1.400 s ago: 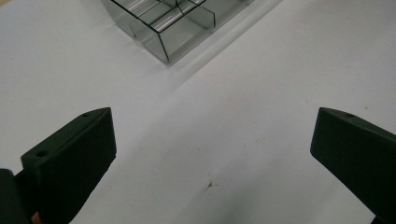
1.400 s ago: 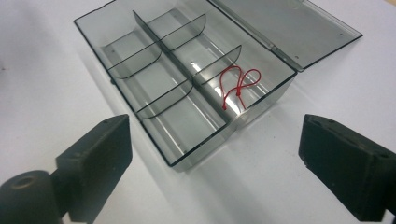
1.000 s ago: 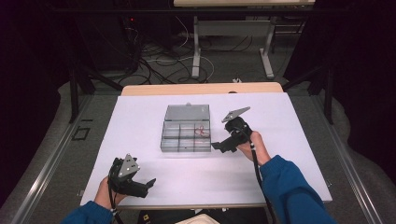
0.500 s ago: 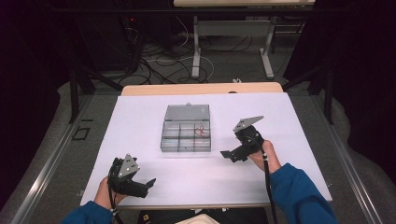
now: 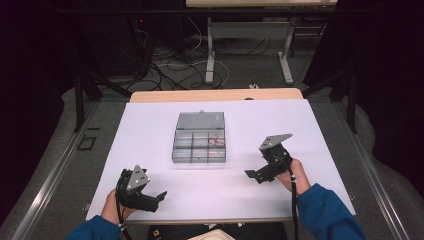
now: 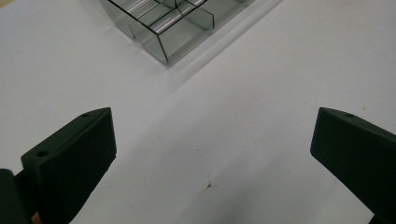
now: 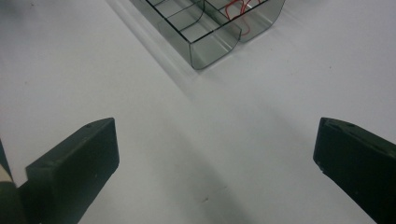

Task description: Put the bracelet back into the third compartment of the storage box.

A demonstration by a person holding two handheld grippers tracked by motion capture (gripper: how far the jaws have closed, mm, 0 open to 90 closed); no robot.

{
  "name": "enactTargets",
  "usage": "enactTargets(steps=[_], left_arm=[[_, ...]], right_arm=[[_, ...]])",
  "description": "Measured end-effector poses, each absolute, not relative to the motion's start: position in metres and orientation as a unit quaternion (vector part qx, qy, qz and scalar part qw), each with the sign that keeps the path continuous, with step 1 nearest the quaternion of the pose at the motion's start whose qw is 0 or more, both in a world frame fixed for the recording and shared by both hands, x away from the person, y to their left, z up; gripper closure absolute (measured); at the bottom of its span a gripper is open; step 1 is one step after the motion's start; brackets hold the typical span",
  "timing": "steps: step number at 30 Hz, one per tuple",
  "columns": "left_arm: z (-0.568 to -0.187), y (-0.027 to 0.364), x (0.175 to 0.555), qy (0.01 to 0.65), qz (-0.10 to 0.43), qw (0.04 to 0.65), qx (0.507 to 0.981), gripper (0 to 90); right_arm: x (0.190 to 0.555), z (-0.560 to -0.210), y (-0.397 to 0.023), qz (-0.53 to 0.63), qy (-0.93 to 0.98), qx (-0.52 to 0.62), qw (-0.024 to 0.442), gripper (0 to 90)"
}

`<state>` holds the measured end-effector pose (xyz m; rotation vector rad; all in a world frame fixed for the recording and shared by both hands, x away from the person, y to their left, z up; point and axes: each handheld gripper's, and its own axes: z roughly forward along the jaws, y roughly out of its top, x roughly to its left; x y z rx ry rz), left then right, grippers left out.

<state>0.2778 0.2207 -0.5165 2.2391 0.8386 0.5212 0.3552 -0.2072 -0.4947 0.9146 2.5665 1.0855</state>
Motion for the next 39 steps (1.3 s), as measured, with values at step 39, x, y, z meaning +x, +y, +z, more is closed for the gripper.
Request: enactTargets(steps=[39], left_arm=[[-0.517,0.221,0.279,0.319,0.205,0.338,0.862,0.2]], right_arm=[[0.272,-0.510,-0.276,0.365,0.853,0.341,0.149,0.0]])
